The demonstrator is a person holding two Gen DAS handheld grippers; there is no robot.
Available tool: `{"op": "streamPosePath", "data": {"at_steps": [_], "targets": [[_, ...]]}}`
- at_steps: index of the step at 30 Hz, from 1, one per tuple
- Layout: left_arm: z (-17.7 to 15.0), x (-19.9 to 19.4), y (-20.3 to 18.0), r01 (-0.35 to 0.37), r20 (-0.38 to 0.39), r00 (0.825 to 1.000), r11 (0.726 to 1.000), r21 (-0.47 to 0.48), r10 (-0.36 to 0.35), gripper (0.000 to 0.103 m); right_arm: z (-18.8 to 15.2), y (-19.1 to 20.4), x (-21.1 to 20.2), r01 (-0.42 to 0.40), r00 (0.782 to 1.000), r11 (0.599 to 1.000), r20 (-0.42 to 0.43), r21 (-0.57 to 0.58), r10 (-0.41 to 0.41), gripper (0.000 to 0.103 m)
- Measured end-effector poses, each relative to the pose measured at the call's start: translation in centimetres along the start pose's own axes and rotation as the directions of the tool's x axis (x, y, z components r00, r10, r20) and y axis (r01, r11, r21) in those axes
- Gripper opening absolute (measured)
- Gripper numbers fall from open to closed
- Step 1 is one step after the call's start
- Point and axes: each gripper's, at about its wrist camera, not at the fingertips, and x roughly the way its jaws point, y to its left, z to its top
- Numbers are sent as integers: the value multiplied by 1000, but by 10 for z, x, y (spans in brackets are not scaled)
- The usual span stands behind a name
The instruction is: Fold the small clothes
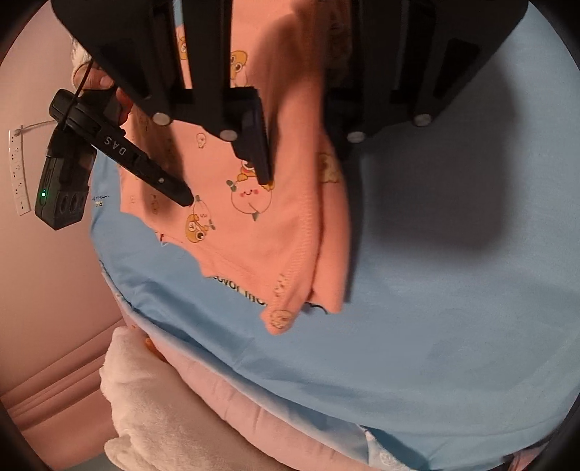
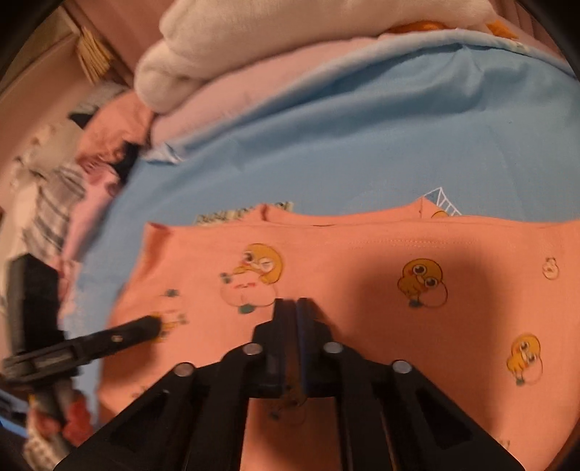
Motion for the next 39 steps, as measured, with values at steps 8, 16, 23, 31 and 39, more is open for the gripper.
{"op": "streamPosePath", "data": {"at_steps": [8,16,23,31,39], "targets": [[-1,-2,-4,-44,3,999,998,34,44,20,-26,17,-40,-22,1000,996,-6,-92,22,1],[-2,-3,-11,-64,8,998,997,32,64,19,-87,21,-52,-12,995,983,-95,-182,-5,1],[-1,-30,-45,-57,55,997,993,103,52,17,-104,29,-67,-48,994,983,-108,-180,29,1],[-10,-38,-104,-49,65,997,976,211,36,12,-103,7,-83,-133,991,989,-24,-71,131,1],[-25,-11,-169,-78,39,997,938,337,68,13,-70,-62,-83,-378,923,883,182,279,338,16]]}}
